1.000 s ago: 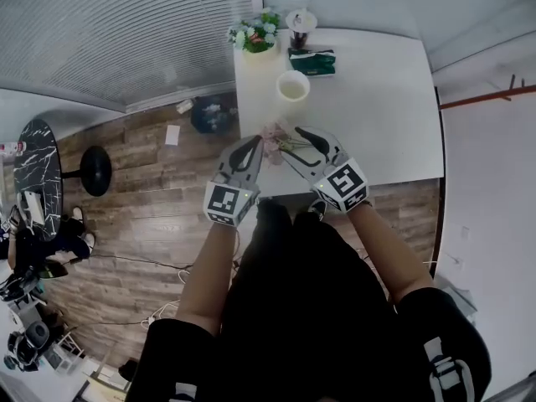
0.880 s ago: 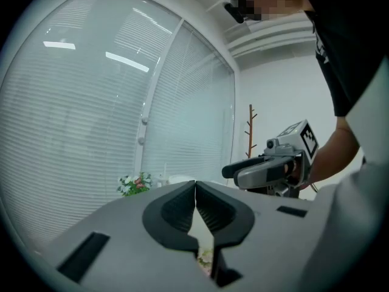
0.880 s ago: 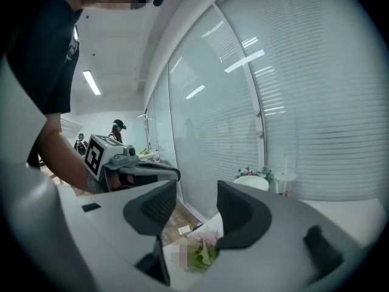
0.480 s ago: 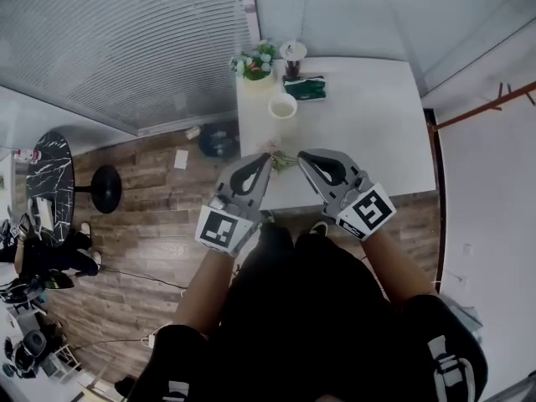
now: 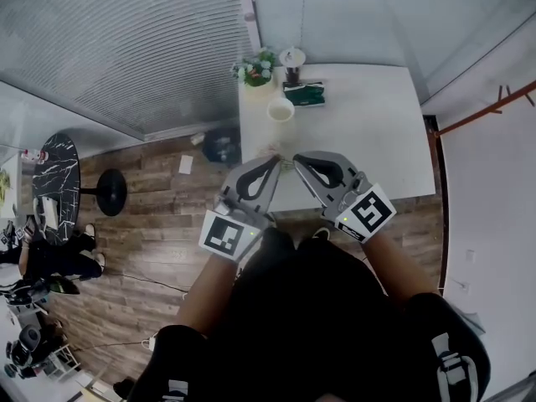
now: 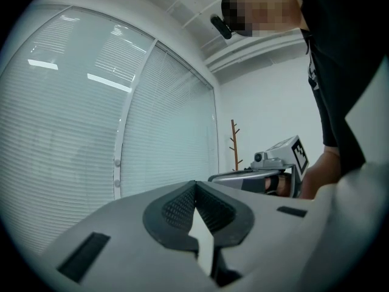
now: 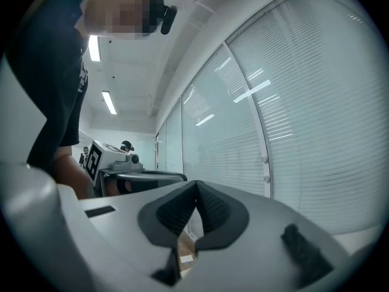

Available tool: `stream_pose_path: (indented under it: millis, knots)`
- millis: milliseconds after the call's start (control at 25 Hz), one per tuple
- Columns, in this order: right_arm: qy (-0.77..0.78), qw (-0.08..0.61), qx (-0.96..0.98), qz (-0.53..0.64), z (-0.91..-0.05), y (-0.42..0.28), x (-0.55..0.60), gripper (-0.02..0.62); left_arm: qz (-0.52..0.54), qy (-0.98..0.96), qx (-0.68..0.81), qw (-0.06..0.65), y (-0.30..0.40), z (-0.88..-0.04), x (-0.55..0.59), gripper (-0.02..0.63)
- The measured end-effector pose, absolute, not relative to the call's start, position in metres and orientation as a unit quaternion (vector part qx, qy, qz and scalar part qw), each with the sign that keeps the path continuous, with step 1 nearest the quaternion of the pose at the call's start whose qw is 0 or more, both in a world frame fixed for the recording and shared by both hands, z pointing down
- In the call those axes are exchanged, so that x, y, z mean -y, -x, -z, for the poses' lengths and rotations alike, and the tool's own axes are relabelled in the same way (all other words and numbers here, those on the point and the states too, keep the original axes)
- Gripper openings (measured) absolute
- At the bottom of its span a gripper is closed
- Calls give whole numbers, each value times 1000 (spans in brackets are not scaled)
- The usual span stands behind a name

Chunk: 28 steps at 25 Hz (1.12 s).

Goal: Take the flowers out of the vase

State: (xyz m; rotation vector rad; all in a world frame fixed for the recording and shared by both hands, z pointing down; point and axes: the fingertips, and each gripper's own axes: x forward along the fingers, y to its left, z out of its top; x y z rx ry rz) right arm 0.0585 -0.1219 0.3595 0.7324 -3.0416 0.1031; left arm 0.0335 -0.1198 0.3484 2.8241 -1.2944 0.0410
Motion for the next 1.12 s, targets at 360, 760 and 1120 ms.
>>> stream_pose_path:
  millis: [360, 760, 1120]
  knots:
    - [-233, 0, 972, -29, -356, -60, 119, 20, -14, -904, 427, 17, -34, -348, 117, 12]
    - [-238, -1, 971, -31, -359, -57, 114, 20, -15, -903, 429, 17, -32, -353, 115, 12]
    - [-244, 1, 969, -34, -364, -57, 112, 20, -17, -904, 426, 20, -31, -357, 113, 12]
